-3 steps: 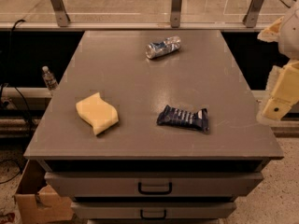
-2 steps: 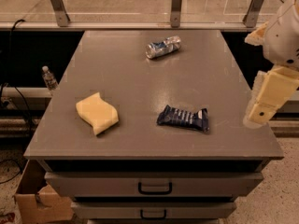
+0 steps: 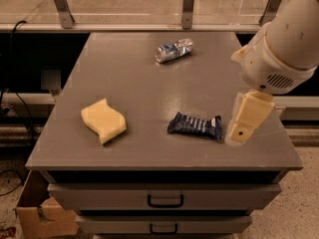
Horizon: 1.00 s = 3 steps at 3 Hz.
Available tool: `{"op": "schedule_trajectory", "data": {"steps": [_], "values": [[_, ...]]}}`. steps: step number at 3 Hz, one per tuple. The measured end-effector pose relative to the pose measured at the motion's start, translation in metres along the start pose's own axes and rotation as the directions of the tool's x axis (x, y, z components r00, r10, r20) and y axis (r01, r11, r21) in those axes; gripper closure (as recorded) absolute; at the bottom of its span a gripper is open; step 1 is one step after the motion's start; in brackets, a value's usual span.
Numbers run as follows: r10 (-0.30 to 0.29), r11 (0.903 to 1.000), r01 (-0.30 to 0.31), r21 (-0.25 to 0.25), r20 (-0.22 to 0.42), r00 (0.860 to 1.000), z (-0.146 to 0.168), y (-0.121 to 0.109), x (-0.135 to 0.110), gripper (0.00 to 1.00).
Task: Move rxbar blueberry near redbull can
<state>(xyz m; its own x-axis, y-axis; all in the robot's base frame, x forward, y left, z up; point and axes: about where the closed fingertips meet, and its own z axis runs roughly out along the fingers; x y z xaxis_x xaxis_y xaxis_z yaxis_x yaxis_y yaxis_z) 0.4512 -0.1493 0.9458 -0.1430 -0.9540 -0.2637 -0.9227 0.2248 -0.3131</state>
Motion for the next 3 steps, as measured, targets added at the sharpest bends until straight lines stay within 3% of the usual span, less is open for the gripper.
{"op": "schedule_trajectory", "data": {"steps": [1, 3], "values": [[-0.014, 0.9999, 0.013, 0.005, 0.046, 0.999, 0.023, -0.004, -0.004, 0.0], [-0.037, 0.998, 0.043, -0.046, 0.118, 0.992, 0.063, 0.001, -0.009, 0.0]]}}
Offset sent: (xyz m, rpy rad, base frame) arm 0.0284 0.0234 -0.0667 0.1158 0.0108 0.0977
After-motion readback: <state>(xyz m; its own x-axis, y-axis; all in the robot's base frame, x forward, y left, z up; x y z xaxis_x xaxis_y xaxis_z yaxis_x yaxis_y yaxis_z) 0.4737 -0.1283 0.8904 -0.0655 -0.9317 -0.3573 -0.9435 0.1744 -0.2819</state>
